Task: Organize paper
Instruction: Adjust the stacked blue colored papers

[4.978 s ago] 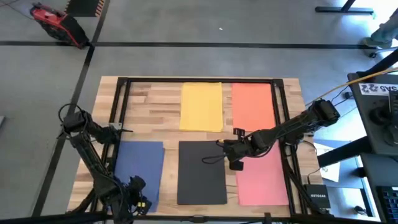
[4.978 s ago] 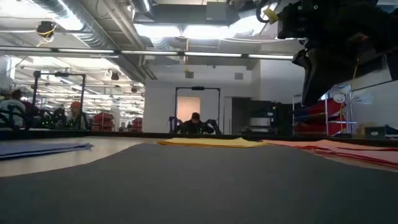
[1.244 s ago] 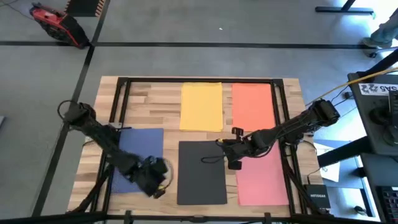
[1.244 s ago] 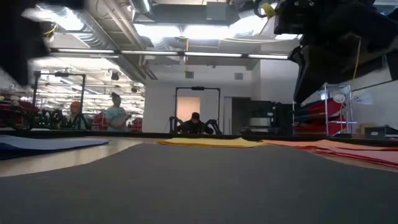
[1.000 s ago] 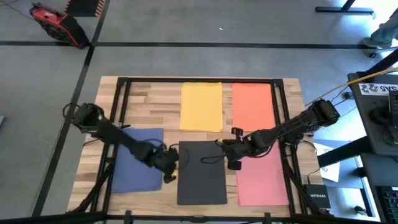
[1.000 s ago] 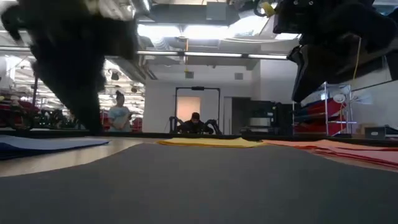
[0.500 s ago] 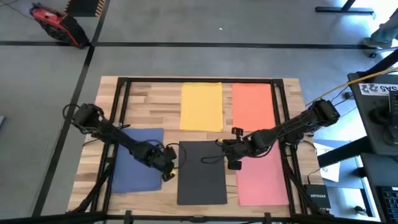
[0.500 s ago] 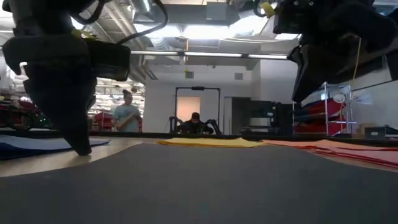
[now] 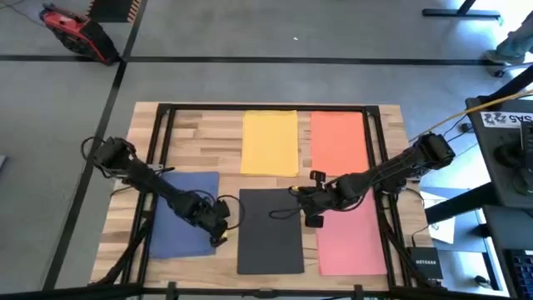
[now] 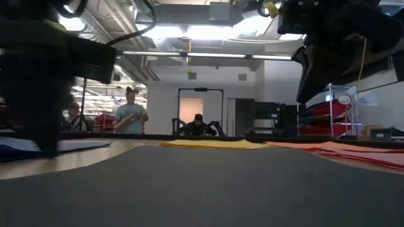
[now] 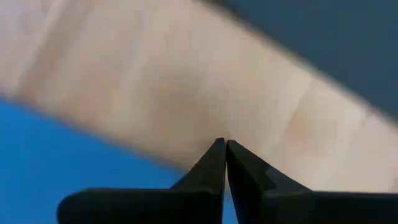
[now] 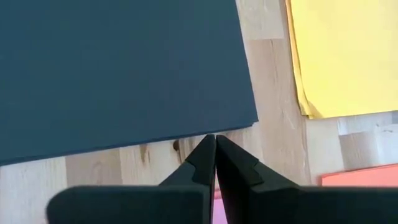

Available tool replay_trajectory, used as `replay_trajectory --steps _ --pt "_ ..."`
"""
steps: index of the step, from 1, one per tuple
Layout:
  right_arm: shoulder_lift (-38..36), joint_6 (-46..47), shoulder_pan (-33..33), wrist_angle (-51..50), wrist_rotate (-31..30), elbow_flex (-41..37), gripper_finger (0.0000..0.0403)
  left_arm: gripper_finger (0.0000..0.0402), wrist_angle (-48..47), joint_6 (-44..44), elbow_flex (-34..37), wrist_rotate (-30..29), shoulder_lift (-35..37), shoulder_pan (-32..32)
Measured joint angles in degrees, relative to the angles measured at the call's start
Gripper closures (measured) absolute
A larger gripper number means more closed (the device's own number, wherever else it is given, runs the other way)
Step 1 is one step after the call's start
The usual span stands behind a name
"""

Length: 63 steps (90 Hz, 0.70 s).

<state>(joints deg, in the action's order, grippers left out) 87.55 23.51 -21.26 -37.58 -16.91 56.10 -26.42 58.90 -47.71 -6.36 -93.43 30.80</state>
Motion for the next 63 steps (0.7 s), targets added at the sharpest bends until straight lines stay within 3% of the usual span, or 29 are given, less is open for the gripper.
replay_trajectory --steps 16,43,63 --pt "0.0 0.0 0.0 0.0 -0.6 0.0 0.0403 0.0402 -4.3 1.2 0.0 0.4 3.0 1.0" --pt "0.0 0.0 0.0 0.2 -1.7 0.0 0.0403 0.0402 -2.4 4.2 -1.7 0.7 10.8 2.2" --pt "0.0 0.0 0.0 0.2 -1.8 0.0 0.0403 0.0402 -0.9 8.6 -4.1 7.7 12.1 10.5"
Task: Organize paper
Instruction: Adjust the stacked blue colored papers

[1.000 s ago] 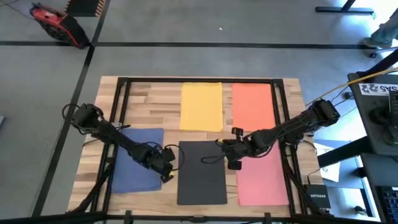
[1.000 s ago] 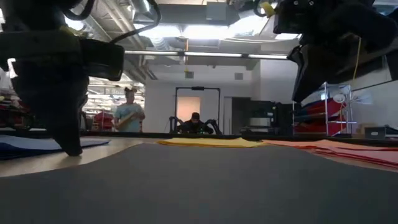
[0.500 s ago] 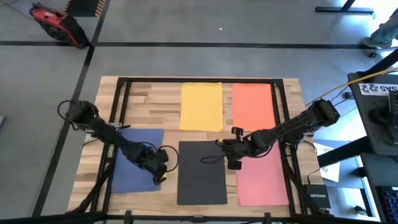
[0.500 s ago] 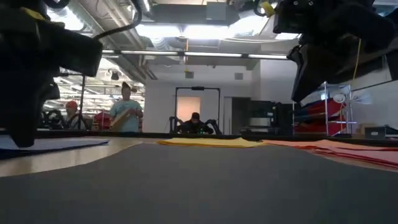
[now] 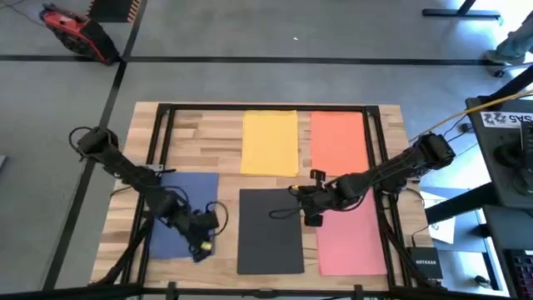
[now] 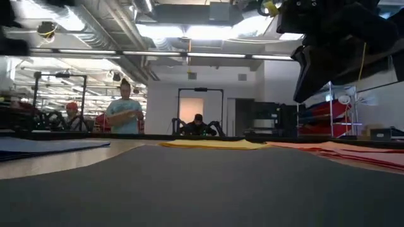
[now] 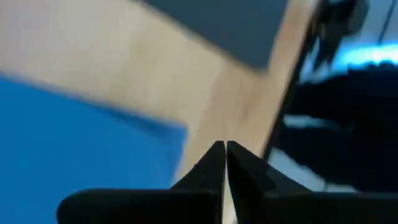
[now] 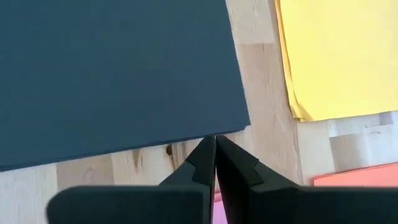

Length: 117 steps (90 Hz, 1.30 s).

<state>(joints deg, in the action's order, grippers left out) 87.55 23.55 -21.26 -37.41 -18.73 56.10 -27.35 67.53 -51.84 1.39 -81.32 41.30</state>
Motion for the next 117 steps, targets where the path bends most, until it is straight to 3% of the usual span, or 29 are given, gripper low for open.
replay_trajectory --steps 35,50,70,90,117 --pt "0.0 0.0 0.4 0.9 -1.3 0.0 0.0403 0.0402 -3.0 16.0 -0.1 -1.5 -7.9 18.4" --pt "0.0 0.2 0.8 1.5 -1.7 0.0 0.0403 0.0402 -10.7 26.0 -0.1 0.5 -11.1 22.6" --pt "0.0 0.2 0.8 1.5 -1.7 0.0 0.0403 0.0402 -12.3 31.3 -0.1 0.9 -11.9 25.0" --pt "0.0 0.2 0.8 1.5 -1.3 0.0 0.0403 0.0402 -6.3 31.6 -0.1 1.5 -11.9 25.1" --pt "0.0 0.1 0.8 1.5 -1.3 0.0 0.0403 0.0402 -6.4 33.4 1.2 3.0 -14.8 24.6"
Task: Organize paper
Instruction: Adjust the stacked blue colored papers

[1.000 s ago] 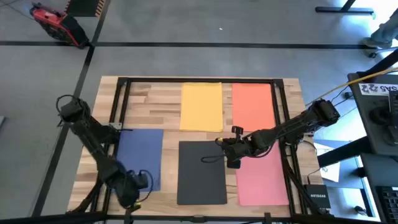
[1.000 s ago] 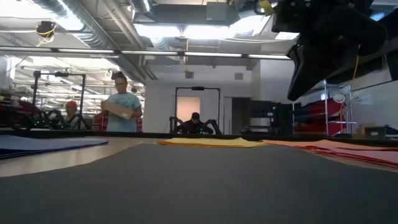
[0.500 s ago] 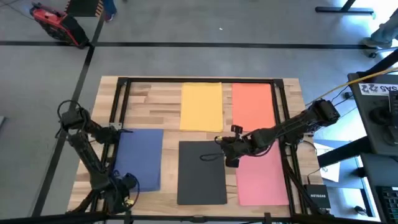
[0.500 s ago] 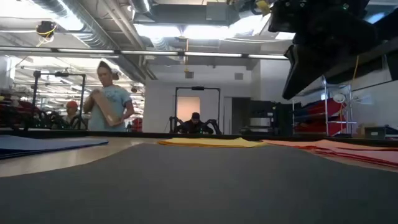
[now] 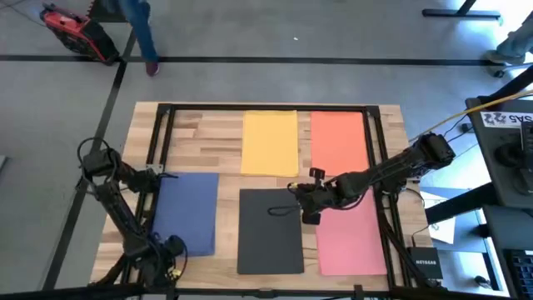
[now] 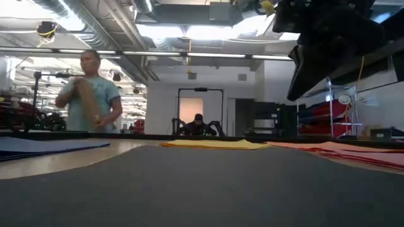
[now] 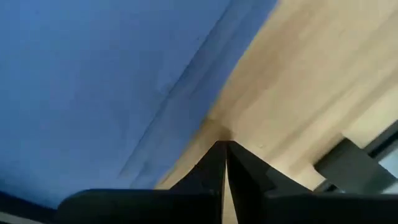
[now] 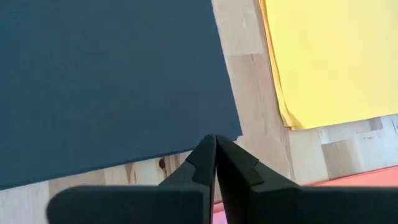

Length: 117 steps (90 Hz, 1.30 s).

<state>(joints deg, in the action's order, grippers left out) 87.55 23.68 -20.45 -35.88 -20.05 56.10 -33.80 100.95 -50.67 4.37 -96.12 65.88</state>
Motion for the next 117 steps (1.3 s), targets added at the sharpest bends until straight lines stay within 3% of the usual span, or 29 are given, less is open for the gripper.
replay_trajectory --steps 56,77,117 --pt "0.0 0.0 0.0 0.0 0.1 0.0 0.0403 0.0402 -0.6 3.4 2.9 2.6 0.8 -2.1" --pt "0.0 0.0 0.0 0.0 0.0 0.0 0.0403 0.0402 -8.2 4.1 3.1 0.5 2.4 -3.9" --pt "0.0 0.0 0.0 0.0 0.0 0.0 0.0403 0.0402 -12.2 4.8 3.4 0.3 2.4 -5.1"
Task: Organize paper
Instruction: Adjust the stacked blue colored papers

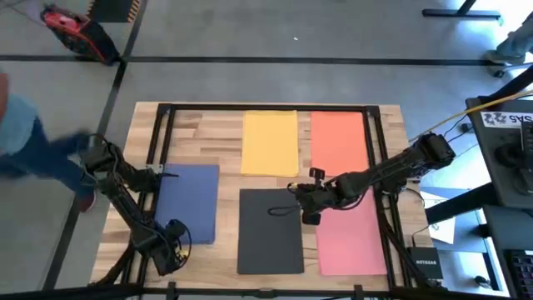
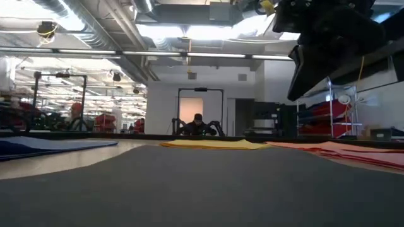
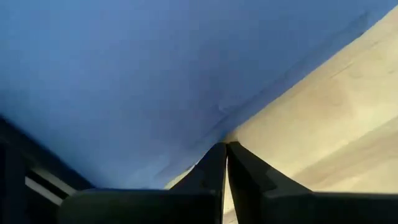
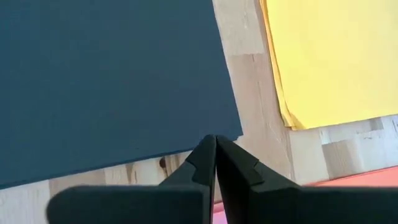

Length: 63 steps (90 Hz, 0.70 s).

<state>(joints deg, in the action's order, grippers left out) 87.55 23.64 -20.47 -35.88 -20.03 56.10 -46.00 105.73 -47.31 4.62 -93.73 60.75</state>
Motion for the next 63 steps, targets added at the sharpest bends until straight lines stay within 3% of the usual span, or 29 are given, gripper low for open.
replay_trajectory --steps 47,63 --pt "0.0 0.0 0.0 0.0 -0.6 0.0 0.0403 0.0402 -0.8 -0.6 0.4 -6.4 3.1 -3.1" --pt "0.0 0.0 0.0 0.0 -0.6 0.0 0.0403 0.0402 3.8 -1.9 0.3 -9.3 6.5 -3.2"
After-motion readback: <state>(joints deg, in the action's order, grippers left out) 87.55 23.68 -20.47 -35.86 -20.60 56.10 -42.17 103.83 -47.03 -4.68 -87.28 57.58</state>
